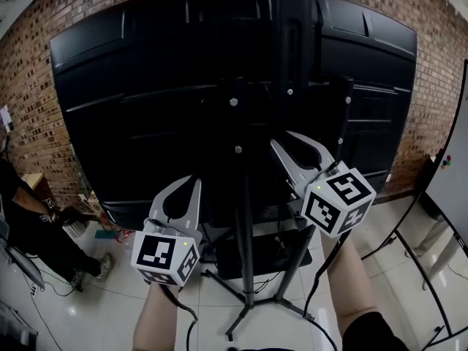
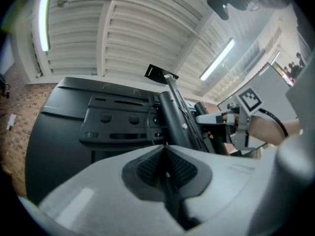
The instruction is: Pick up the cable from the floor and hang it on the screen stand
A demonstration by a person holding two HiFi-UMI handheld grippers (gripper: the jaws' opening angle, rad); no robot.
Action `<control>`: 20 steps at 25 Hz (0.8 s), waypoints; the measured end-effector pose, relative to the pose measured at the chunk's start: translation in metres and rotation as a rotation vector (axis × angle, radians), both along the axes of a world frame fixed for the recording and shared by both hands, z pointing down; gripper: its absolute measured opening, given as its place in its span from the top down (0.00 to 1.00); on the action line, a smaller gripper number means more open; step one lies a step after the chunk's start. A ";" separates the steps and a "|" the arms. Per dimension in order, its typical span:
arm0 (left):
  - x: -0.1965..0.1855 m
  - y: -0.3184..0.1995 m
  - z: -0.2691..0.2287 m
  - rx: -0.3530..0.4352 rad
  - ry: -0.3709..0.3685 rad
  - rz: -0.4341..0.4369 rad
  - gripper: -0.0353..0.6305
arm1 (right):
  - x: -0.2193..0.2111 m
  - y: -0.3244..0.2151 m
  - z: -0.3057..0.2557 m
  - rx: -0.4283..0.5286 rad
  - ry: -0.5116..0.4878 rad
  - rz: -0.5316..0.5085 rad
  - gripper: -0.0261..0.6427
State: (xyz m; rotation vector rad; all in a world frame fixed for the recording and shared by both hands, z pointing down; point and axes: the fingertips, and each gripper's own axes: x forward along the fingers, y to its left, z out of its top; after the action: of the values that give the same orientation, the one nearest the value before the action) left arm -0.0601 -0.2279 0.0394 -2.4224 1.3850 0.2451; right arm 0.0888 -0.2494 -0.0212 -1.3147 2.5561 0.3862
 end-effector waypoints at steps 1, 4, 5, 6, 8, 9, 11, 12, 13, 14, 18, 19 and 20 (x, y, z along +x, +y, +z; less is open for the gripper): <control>0.000 0.002 0.003 -0.006 0.001 -0.005 0.94 | 0.001 0.003 0.003 0.002 0.004 0.003 0.82; 0.003 0.010 0.013 -0.026 0.003 -0.014 0.94 | 0.002 0.015 0.012 0.002 -0.001 -0.007 0.82; 0.004 0.014 0.017 -0.034 0.003 -0.016 0.94 | 0.002 0.020 0.016 0.000 -0.006 -0.016 0.82; 0.006 0.018 0.021 -0.041 0.003 -0.019 0.94 | 0.001 0.024 0.020 -0.004 -0.011 -0.025 0.82; 0.008 0.025 0.029 -0.054 0.006 -0.024 0.94 | -0.001 0.034 0.029 -0.014 -0.022 -0.047 0.82; 0.009 0.029 0.032 -0.060 0.008 -0.025 0.94 | -0.003 0.039 0.034 -0.019 -0.030 -0.061 0.83; 0.012 0.037 0.039 -0.072 0.006 -0.027 0.94 | -0.007 0.053 0.044 -0.023 -0.043 -0.093 0.85; 0.013 0.041 0.042 -0.076 0.003 -0.029 0.94 | -0.008 0.061 0.049 -0.020 -0.046 -0.104 0.86; 0.014 0.046 0.044 -0.080 0.001 -0.034 0.94 | -0.009 0.068 0.053 -0.014 -0.046 -0.111 0.88; 0.016 0.050 0.045 -0.086 0.002 -0.041 0.94 | -0.009 0.075 0.058 -0.007 -0.042 -0.114 0.89; 0.027 0.065 0.058 -0.102 -0.003 -0.045 0.94 | -0.011 0.097 0.077 -0.002 -0.026 -0.117 0.92; 0.030 0.070 0.062 -0.111 -0.005 -0.045 0.94 | -0.011 0.102 0.083 -0.006 -0.026 -0.116 0.93; 0.034 0.074 0.067 -0.118 -0.007 -0.044 0.94 | -0.011 0.106 0.089 -0.013 -0.027 -0.117 0.93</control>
State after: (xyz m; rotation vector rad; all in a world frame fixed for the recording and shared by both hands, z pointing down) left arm -0.0265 -0.1537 0.1062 -2.4806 1.4868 0.1477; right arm 0.0783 -0.1434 0.0678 -1.1601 2.6020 0.3277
